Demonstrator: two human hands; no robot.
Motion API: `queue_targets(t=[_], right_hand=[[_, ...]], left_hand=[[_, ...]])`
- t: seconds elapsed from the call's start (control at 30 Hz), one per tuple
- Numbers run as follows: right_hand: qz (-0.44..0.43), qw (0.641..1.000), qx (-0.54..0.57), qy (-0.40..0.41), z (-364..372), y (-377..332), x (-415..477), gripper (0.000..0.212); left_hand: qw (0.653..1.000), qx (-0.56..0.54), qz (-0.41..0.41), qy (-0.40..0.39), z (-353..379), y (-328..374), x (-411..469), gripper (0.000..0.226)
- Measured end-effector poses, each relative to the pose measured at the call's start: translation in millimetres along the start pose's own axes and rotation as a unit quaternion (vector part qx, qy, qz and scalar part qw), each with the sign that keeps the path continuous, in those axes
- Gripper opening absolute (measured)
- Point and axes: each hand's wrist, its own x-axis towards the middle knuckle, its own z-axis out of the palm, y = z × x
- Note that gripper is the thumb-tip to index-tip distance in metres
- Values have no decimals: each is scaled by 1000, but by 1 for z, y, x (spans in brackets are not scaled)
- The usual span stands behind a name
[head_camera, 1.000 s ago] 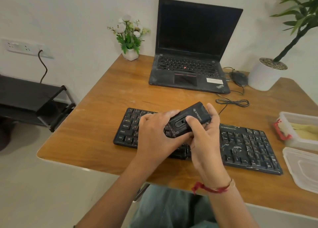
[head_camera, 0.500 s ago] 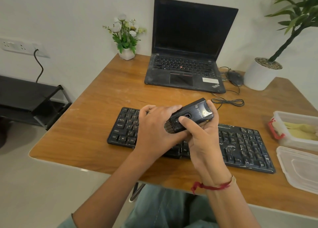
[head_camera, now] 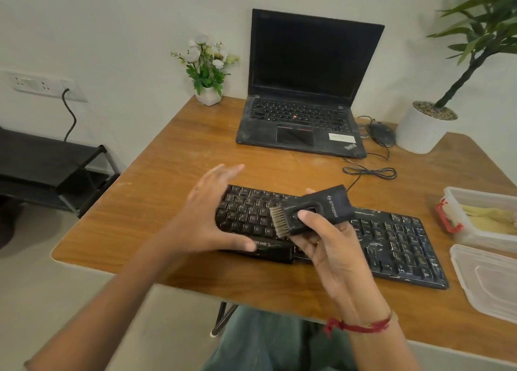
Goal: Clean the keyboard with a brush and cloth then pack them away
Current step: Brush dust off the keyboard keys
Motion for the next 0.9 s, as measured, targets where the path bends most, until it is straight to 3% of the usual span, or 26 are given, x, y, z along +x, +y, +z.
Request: queue_targets(t=[0.13, 0.3, 0.53, 0.6, 0.77, 0.9], right_hand=[[-139, 982, -112, 68, -8, -2, -3, 33], [-263, 932, -208, 140, -20, 15, -6, 33], [-276, 905, -272, 176, -27, 28, 6, 30], [-270, 905, -283, 169, -30, 26, 10, 24], [-285, 901, -295, 139, -32, 15, 22, 31], [-279, 905, -295, 124, -35, 11, 32, 35]], left_hand=[[986, 58, -96, -120, -35, -57, -11, 143], [976, 75, -93, -181, -41, -79, -12, 144], [976, 106, -36, -185, -35, -84, 10, 148], [981, 89, -32, -170, -35, -85, 10, 144], [990, 70, -10, -121, -27, -84, 5, 140], [988, 74, -13, -135, -25, -87, 6, 148]])
